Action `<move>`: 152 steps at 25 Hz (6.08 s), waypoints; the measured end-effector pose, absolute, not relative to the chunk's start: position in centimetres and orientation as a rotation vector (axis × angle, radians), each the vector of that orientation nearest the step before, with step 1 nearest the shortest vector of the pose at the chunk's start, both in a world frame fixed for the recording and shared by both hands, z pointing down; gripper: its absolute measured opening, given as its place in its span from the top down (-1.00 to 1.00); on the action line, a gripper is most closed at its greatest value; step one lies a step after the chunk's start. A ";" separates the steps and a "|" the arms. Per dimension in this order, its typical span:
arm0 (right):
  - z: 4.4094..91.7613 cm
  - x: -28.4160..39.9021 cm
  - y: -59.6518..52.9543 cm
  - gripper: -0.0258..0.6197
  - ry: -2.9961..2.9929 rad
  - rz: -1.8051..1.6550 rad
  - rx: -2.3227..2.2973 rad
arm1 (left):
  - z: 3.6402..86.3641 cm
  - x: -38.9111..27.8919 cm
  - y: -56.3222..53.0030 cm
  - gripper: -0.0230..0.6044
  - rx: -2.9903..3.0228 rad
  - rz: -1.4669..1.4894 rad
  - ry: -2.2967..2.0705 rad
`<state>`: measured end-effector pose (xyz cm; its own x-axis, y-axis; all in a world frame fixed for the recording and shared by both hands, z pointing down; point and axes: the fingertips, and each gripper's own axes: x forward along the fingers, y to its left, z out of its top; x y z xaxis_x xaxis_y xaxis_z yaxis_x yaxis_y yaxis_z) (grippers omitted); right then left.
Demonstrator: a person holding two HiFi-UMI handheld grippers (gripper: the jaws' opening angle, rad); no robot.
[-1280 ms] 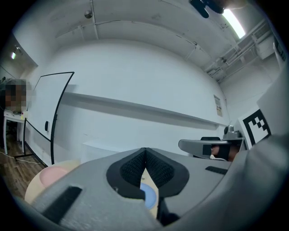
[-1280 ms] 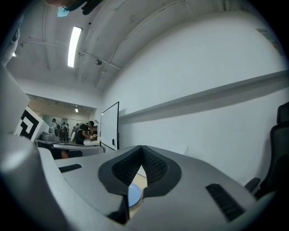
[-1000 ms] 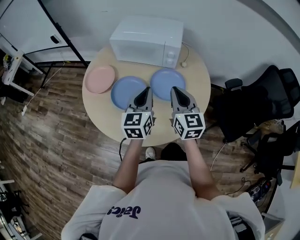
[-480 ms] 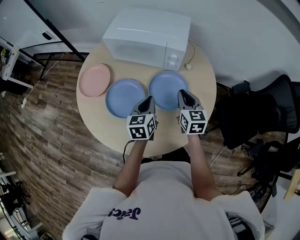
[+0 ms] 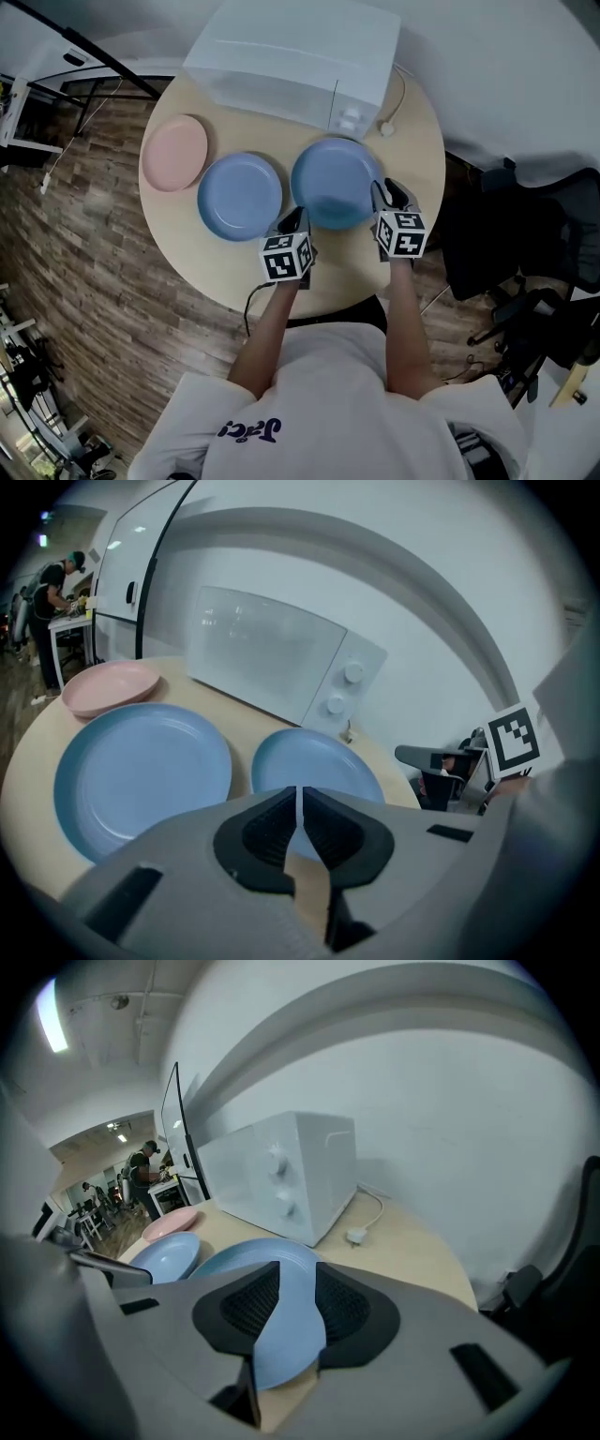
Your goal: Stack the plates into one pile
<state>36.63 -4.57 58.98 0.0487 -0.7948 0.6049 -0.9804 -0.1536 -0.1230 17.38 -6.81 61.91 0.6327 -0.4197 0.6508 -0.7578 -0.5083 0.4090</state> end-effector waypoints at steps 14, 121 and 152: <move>67.7 38.6 -3.9 0.35 -1.616 0.993 1.974 | 69.1 17.2 -5.3 0.39 1.849 0.622 -0.871; 70.0 11.3 -12.5 0.10 -1.933 1.182 1.537 | 69.7 -8.8 -15.2 0.07 1.711 0.279 -1.204; 64.3 4.1 -5.7 0.49 -1.985 1.312 1.634 | 64.6 -16.0 -8.1 0.73 1.643 0.176 -1.271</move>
